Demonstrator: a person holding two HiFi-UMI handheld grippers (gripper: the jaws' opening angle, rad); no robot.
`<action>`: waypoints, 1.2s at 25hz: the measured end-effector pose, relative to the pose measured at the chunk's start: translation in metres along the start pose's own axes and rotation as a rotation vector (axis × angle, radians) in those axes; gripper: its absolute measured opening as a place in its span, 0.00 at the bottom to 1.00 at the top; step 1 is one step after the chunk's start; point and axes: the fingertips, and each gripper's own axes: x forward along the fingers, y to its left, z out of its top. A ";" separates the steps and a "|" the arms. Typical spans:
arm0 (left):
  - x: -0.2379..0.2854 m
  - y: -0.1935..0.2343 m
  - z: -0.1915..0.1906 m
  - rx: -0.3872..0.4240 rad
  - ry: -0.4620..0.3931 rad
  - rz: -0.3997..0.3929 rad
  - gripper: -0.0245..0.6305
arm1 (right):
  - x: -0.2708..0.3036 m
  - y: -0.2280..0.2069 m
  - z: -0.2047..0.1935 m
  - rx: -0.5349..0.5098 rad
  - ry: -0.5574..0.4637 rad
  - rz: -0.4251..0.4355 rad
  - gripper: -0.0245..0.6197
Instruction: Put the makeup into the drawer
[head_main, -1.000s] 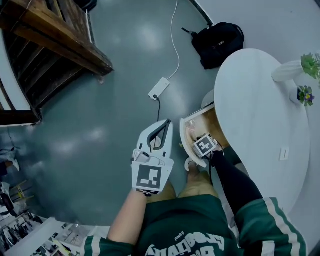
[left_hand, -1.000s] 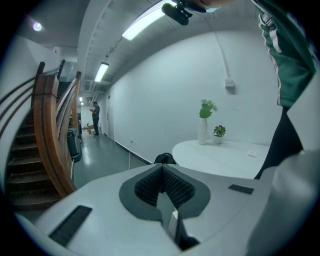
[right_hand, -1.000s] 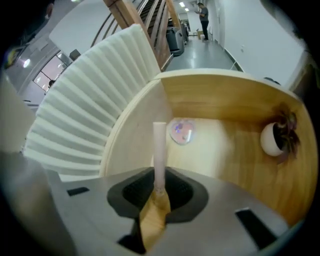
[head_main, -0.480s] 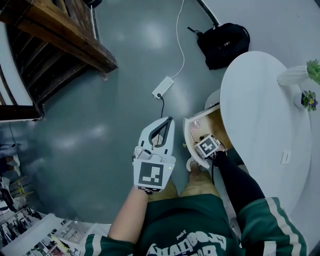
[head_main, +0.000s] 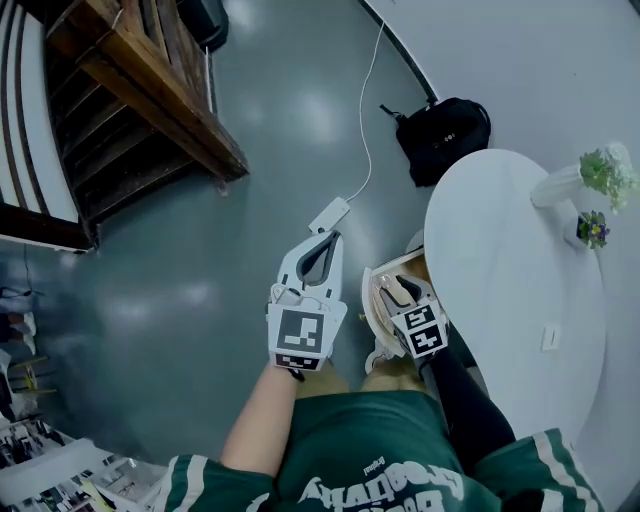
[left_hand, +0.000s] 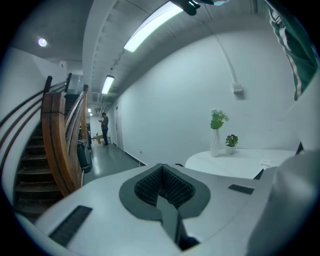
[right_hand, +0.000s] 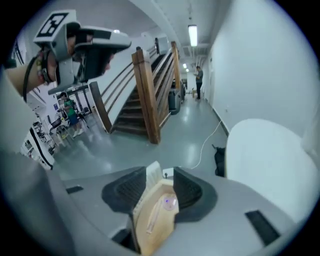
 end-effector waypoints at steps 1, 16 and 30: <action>-0.002 0.003 0.007 -0.003 -0.009 0.014 0.04 | -0.012 -0.003 0.017 -0.004 -0.051 -0.019 0.31; -0.020 -0.011 0.084 0.047 -0.115 0.126 0.04 | -0.184 -0.063 0.215 -0.085 -0.626 -0.178 0.32; 0.012 -0.097 0.104 0.102 -0.139 -0.008 0.04 | -0.250 -0.127 0.166 -0.025 -0.631 -0.338 0.32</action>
